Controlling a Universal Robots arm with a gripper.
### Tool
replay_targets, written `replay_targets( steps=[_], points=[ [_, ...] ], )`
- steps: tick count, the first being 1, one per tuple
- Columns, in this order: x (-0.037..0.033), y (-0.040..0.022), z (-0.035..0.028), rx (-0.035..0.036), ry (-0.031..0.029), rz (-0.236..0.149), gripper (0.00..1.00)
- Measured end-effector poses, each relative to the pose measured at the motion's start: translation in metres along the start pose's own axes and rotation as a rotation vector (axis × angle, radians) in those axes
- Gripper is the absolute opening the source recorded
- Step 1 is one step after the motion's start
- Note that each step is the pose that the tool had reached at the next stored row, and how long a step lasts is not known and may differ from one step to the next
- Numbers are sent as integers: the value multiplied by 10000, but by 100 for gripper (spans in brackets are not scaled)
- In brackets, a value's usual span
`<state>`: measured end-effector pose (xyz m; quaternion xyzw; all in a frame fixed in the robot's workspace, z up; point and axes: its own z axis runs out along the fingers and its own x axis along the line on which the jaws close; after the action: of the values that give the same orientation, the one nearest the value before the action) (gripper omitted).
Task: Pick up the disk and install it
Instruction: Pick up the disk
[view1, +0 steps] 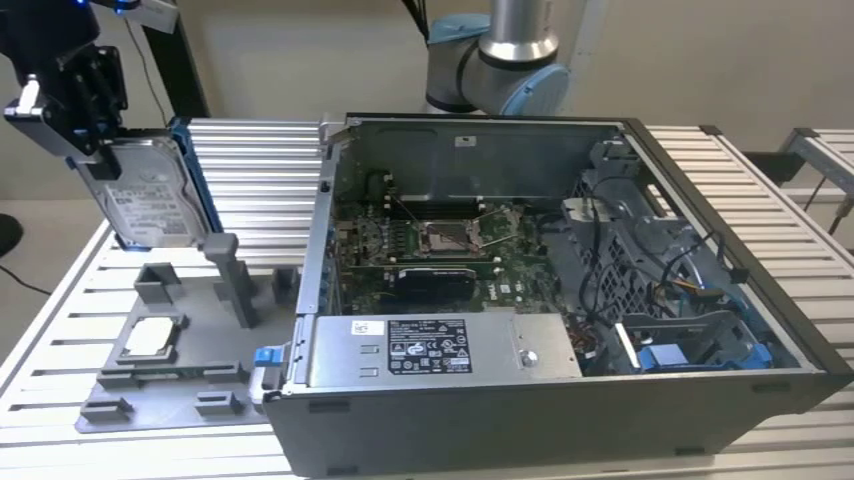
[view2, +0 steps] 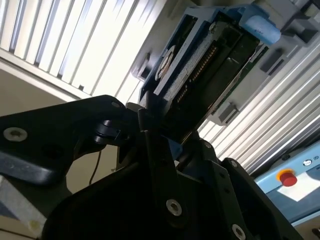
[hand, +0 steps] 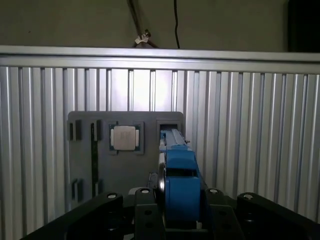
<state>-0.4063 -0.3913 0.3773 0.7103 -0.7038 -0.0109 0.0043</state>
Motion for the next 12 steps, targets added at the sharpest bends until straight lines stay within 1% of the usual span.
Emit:
replay_targets(
  steps=[12],
  points=[
    [-2, 5, -256, 0, 0, 0, 0]
  ],
)
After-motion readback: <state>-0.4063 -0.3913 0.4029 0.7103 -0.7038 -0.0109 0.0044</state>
